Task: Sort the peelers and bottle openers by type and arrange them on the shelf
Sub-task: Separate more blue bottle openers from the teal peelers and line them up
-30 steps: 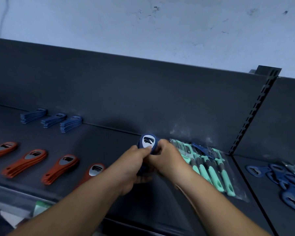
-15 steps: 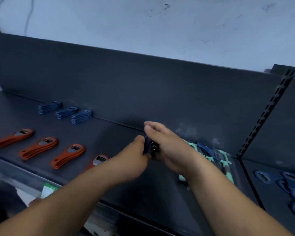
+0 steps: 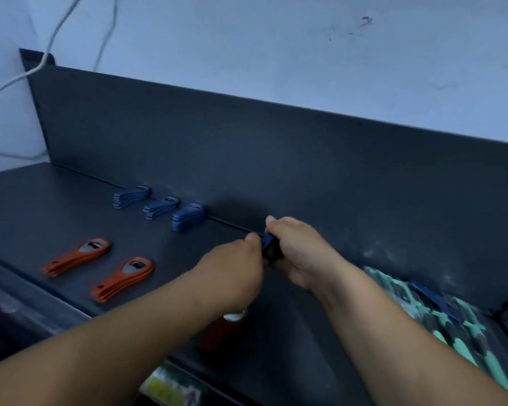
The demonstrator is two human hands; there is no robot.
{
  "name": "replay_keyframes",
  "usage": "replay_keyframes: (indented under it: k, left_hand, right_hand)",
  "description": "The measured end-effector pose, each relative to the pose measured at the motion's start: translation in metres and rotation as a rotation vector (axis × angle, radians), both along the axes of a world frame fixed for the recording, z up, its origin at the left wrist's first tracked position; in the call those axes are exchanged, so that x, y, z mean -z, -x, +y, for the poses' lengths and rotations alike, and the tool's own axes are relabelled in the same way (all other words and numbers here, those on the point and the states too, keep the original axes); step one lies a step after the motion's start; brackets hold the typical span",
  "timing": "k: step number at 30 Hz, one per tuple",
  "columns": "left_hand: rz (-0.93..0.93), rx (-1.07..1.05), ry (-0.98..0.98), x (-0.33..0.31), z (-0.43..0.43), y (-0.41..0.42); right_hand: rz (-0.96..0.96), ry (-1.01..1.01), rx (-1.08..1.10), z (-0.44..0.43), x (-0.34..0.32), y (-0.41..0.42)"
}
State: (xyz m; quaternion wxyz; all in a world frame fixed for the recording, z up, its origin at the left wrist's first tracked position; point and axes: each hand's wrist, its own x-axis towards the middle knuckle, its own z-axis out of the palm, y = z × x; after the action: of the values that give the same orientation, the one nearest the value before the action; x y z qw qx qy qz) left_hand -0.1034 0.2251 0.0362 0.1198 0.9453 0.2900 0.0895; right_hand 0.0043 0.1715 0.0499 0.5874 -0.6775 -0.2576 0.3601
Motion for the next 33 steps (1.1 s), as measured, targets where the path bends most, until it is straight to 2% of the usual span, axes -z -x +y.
replay_keyframes:
  k: [4,10,14,18,26,29,33]
  left_hand:
    - [-0.067,-0.030,0.335,-0.006,0.055,0.006]
    - [-0.219,-0.092,0.839,0.009,0.109,0.009]
    - [-0.208,-0.101,0.934,0.018,0.129,0.005]
    - [-0.061,-0.084,0.875,0.021,0.147,-0.007]
    - [0.181,-0.033,0.391,0.029,0.170,-0.031]
    - [0.148,-0.056,0.277,0.038,0.171,-0.037]
    - [0.084,-0.052,0.223,0.040,0.170,-0.039]
  right_hand:
    - [0.207,-0.081,-0.042,0.039,-0.003,0.002]
    - [0.165,-0.037,-0.005,0.089,0.017,0.002]
    - [0.179,0.003,0.102,0.112,0.025,-0.003]
    - [0.157,0.099,0.137,0.131,0.027,-0.013]
    - [0.062,0.287,0.129,0.158,0.040,-0.030]
    - [0.035,0.312,0.119,0.163,0.044,-0.031]
    - [-0.219,0.396,0.138,0.170,0.050,-0.036]
